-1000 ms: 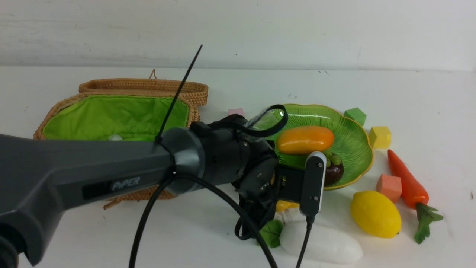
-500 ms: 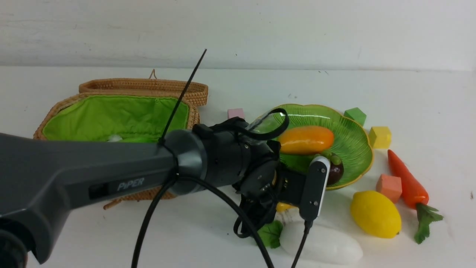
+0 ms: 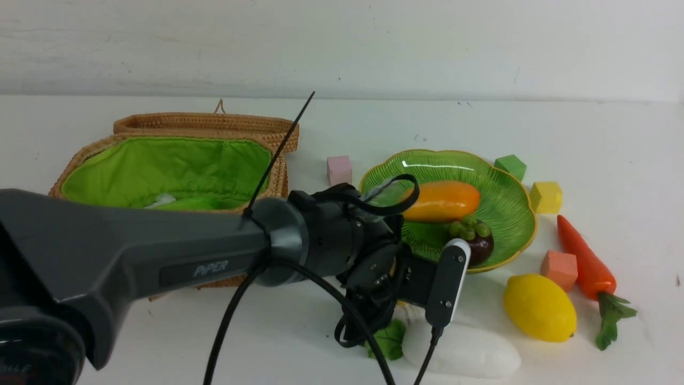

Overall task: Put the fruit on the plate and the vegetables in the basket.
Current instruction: Use the left arm to grab a banana and put it into the right plate

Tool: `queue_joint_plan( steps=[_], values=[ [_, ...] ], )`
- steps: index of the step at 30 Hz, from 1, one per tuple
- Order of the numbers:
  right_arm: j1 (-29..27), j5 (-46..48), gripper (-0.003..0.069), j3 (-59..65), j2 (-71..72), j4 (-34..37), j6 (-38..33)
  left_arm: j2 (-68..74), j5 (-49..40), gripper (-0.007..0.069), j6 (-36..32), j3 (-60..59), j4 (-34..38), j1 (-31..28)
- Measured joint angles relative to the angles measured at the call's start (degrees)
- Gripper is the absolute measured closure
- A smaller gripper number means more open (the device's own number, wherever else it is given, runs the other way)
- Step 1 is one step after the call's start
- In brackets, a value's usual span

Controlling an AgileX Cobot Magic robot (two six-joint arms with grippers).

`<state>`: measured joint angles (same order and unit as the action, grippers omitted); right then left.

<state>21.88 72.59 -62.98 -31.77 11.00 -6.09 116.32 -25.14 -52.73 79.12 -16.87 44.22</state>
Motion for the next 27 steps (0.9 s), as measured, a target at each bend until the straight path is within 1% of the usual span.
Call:
queue_joint_plan(
  steps=[4, 11, 20, 27],
  values=[
    [0.00, 0.00, 0.0507, 0.00, 0.00, 0.05, 0.00, 0.22, -0.06, 0.0191, 0.00, 0.00, -0.25, 0.00],
    [0.00, 0.00, 0.0506, 0.00, 0.00, 0.06, 0.00, 0.29, -5.68, 0.0308, 0.00, 0.05, -0.25, 0.00],
    [0.00, 0.00, 0.0502, 0.00, 0.00, 0.06, -1.22, 0.22, -6.22, 0.0309, 0.05, 0.11, -3.26, 0.10],
    [0.00, 0.00, 0.0498, 0.00, 0.00, 0.06, -1.24, -2.81, -8.42, 0.0309, 0.11, 0.04, -3.29, 0.10]
  ],
)
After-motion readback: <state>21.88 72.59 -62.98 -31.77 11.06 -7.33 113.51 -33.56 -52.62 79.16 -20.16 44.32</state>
